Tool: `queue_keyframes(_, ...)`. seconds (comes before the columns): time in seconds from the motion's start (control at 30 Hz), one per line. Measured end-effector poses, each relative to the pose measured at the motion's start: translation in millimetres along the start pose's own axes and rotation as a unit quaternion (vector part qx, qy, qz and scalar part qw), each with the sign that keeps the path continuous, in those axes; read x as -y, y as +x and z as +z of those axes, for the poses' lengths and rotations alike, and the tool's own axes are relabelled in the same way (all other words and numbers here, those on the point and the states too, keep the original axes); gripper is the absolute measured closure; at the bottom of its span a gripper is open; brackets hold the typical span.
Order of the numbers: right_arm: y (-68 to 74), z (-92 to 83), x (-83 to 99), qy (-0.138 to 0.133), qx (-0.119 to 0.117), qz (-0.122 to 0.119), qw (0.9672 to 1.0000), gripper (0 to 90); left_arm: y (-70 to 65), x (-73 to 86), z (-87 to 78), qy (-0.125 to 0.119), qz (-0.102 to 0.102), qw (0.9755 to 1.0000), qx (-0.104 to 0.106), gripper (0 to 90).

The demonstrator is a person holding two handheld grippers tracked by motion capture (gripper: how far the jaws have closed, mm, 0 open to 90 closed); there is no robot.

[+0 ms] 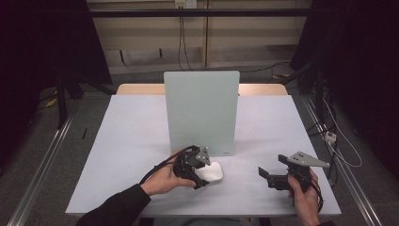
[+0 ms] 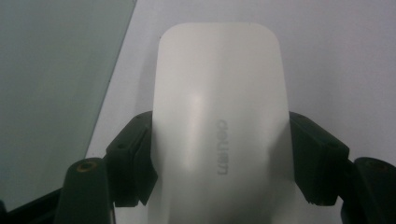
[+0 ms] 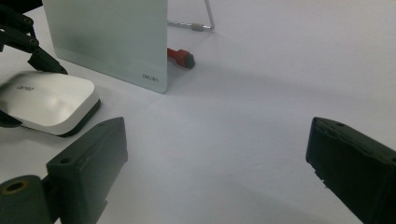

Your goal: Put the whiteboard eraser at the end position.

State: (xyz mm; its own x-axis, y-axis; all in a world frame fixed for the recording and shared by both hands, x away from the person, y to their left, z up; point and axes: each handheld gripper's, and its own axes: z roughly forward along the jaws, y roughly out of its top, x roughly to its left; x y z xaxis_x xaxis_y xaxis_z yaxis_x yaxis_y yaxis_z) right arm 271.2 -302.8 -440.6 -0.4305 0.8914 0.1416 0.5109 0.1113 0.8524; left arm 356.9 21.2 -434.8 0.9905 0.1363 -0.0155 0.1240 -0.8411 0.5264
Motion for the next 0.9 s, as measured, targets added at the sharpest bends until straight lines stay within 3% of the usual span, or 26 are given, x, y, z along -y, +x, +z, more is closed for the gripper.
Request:
queue_keyframes(0.8, -0.5, -0.4, 0.7, 0.0, 0.0, -0.002, 1.0, 5.4, -1.4, 7.1, -0.5, -0.021, -0.01, 0.9997, -0.009, 29.8)
queue_keyframes(0.9, -0.5, -0.5, 0.8, 0.0, -0.001, -0.004, 1.0, 5.4, -3.7, 6.4, -1.3, -0.023, -0.01, 0.9996, -0.009, 25.0)
